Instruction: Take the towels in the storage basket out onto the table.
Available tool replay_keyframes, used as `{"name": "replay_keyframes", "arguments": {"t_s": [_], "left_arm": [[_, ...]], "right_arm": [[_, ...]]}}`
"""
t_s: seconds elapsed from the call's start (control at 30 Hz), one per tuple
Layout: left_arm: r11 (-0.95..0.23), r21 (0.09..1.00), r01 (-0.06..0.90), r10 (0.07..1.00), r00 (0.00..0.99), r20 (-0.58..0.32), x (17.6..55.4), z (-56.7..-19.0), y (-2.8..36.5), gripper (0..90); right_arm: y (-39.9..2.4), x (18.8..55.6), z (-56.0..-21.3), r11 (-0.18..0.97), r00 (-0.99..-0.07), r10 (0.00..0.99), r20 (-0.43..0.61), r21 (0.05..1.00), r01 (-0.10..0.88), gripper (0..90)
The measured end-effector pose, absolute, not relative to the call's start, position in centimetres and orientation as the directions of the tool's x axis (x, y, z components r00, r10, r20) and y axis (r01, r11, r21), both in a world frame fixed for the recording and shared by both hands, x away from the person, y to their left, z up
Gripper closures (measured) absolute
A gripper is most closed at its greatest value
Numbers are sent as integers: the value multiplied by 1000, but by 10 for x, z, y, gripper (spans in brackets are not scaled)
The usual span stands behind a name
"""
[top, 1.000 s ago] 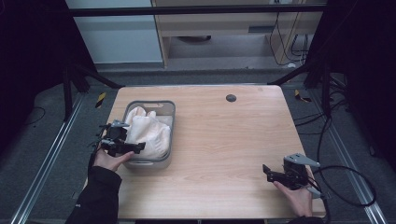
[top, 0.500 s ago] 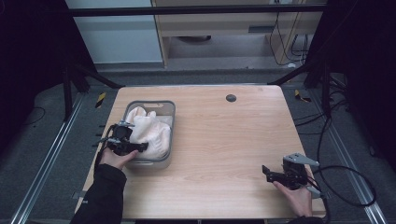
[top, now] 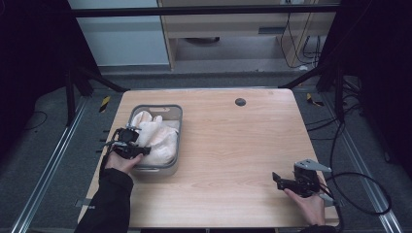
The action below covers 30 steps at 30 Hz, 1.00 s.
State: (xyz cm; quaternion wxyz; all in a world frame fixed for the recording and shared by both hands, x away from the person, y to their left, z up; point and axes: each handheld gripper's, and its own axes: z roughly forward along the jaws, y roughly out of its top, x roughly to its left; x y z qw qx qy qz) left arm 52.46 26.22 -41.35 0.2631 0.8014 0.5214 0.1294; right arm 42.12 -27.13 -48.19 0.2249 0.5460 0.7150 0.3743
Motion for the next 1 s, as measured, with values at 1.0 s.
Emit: {"name": "replay_keyframes", "arguments": {"t_s": [1.0], "left_arm": [[-249, 747, 617, 894, 443, -69, 501, -328, 269, 710]], "right_arm": [[-272, 420, -482, 114, -302, 948, 100, 780, 615, 114]]}}
